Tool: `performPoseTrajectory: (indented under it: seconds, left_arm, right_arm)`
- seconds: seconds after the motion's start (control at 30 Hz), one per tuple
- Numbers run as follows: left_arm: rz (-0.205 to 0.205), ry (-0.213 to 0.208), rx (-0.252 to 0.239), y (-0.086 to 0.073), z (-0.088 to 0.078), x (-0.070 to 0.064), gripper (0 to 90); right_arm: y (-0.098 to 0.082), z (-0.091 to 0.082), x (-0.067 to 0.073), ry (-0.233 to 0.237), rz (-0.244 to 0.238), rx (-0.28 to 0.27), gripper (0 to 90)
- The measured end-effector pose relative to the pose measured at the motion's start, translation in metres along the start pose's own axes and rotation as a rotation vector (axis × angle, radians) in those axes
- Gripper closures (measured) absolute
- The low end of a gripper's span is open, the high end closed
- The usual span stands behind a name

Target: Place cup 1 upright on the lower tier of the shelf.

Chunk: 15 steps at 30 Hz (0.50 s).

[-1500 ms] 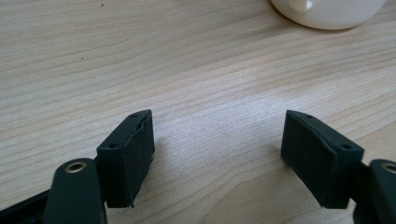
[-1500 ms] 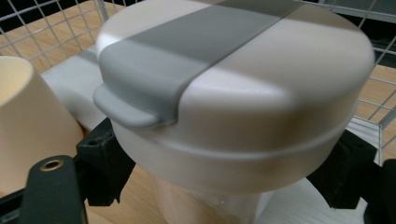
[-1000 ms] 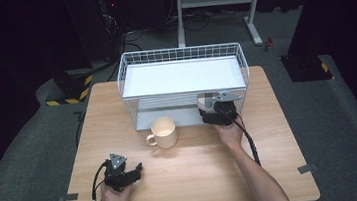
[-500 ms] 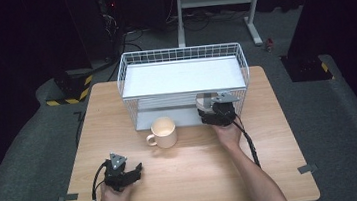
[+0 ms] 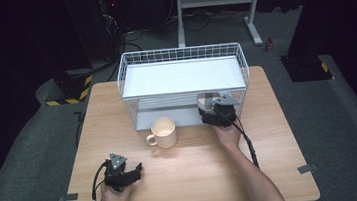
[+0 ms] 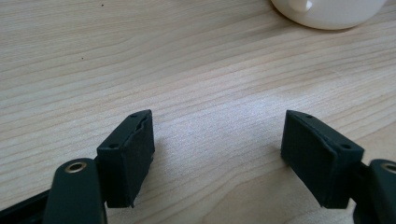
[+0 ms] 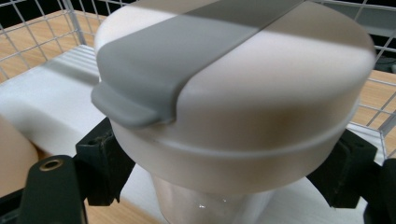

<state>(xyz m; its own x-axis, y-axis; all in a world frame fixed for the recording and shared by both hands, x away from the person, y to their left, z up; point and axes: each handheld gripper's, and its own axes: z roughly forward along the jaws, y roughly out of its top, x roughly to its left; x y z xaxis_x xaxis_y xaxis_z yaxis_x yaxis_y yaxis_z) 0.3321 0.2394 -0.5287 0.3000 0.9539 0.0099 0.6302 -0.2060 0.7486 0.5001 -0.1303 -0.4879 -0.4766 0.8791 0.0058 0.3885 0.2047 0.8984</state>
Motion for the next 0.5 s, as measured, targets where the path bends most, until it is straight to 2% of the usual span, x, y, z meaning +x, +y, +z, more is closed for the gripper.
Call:
performPoseTrajectory:
  seconds: [0.23, 0.5]
  left_arm:
    - [0.000, 0.000, 0.000, 0.000, 0.000, 0.000, 26.1]
    - [0.000, 0.000, 0.000, 0.000, 0.000, 0.000, 26.1]
  right_arm:
    - [-0.003, 0.007, -0.005, -0.015, -0.008, -0.046, 18.7]
    - [-0.005, 0.012, -0.009, -0.028, -0.008, -0.071, 18.6]
